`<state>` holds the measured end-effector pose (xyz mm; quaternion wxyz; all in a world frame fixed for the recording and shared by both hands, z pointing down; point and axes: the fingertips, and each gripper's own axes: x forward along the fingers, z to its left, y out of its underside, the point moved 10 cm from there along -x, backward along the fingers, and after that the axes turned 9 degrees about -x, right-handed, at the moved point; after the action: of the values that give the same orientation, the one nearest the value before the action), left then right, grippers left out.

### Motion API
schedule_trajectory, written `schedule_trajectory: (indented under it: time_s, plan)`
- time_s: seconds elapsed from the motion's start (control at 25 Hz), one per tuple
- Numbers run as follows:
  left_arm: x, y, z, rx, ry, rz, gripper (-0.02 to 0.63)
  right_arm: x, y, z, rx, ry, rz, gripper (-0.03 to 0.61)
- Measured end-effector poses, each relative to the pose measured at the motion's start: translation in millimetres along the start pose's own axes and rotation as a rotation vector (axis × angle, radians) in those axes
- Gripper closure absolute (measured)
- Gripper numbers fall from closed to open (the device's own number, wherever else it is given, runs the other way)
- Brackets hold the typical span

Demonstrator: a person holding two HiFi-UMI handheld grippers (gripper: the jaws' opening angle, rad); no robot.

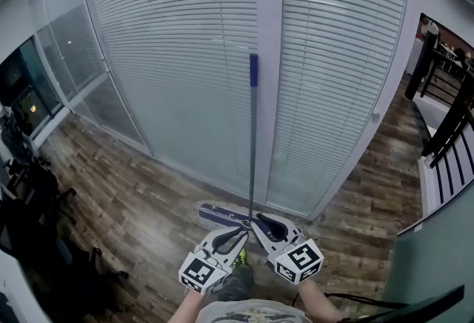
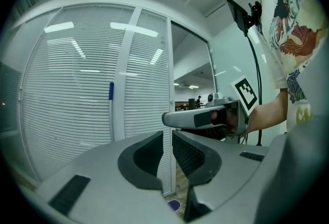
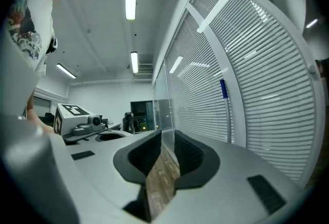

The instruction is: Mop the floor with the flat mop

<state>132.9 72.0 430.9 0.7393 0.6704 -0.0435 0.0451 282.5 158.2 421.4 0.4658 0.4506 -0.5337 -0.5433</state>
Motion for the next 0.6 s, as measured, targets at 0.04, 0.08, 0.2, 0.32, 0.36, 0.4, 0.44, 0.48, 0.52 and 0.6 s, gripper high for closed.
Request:
schedule_trajectory:
  time_s: [0.04,0.08,0.2,0.32,0.36,0.4,0.44,0.48,0.52,0.6]
  plan:
    - [9,0,14,0.004,0.02,0.004,0.581,13,1,-7,-0.008,0.008,0.004,0.522]
    - [20,-1,30,0.008,0.038,0.009,0.581,27,1,-15,-0.015,0.017,0.009,0.52]
    - [57,-12,77,0.029,0.077,0.014,0.573,69,-3,-48,-0.035,0.049,0.028,0.514]
    - [90,-31,129,0.059,0.099,0.009,0.546,112,-13,-86,-0.054,0.091,0.042,0.492]
    - [101,-37,145,0.066,0.105,0.008,0.532,126,-16,-99,-0.059,0.107,0.045,0.483]
    - [111,-43,162,0.072,0.111,0.007,0.52,139,-20,-112,-0.063,0.123,0.049,0.478]
    - [123,-48,180,0.078,0.116,0.008,0.512,153,-23,-126,-0.067,0.138,0.053,0.472]
    - [134,-53,197,0.085,0.121,0.009,0.501,167,-26,-140,-0.072,0.152,0.057,0.463]
    - [146,-58,213,0.092,0.124,0.01,0.489,180,-28,-153,-0.079,0.165,0.06,0.452]
    - [168,-62,243,0.104,0.13,0.01,0.468,203,-29,-176,-0.091,0.185,0.065,0.437]
